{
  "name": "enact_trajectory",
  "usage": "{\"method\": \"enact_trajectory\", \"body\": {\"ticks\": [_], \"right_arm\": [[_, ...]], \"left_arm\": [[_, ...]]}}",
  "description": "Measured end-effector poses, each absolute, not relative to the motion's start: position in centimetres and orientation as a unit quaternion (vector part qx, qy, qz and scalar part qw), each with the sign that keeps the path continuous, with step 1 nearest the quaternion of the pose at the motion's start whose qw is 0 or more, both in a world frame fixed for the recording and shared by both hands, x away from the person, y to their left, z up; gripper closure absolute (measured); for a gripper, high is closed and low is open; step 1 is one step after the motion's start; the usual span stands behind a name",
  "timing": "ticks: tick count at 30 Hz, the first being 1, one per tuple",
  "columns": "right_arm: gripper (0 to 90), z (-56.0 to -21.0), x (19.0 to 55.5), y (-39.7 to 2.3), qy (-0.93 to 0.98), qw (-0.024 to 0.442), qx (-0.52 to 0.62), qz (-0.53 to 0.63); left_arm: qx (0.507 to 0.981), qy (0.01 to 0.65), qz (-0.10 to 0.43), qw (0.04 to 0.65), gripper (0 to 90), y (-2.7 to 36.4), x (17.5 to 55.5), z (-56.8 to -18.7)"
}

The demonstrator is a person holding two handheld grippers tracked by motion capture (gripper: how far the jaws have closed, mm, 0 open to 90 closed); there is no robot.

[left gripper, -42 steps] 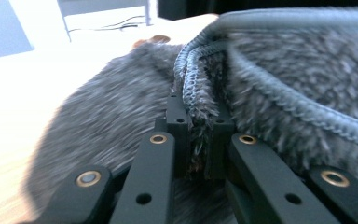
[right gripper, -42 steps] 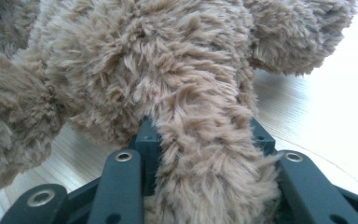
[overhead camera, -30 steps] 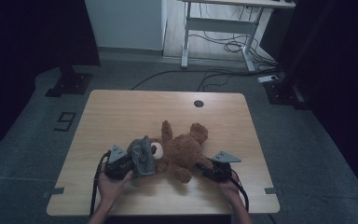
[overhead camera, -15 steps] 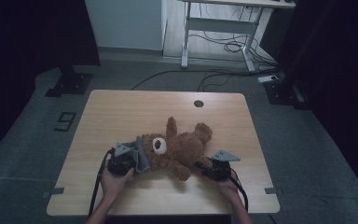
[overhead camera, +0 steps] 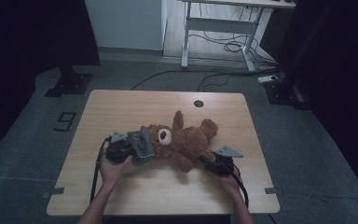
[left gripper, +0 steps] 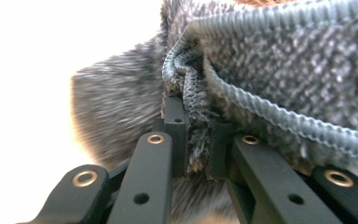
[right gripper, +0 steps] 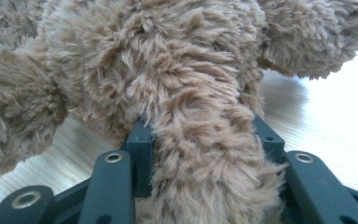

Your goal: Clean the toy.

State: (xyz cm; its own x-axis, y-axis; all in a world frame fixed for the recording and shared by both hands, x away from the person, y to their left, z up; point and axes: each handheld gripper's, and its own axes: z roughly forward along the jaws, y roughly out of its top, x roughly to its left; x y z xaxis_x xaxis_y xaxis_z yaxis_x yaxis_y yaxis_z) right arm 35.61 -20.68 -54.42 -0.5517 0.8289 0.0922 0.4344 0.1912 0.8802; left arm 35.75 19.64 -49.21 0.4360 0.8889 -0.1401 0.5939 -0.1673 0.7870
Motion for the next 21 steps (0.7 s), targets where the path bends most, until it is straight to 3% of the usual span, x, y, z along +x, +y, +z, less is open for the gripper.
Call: {"method": "enact_trajectory", "body": {"ticks": [12,21], "right_arm": [[51.3,-54.5,35.7,-21.0,0.744,0.2,0.425,0.474],[51.3,-54.5,35.6,-21.0,0.746,0.2,0.425,0.472]], "left_arm": [[0.715,0.533,0.208,0.402,81.3,28.7,27.5,-49.7],[0.679,0.516,0.262,0.452,81.1,31.6,22.5,-44.4]]}}
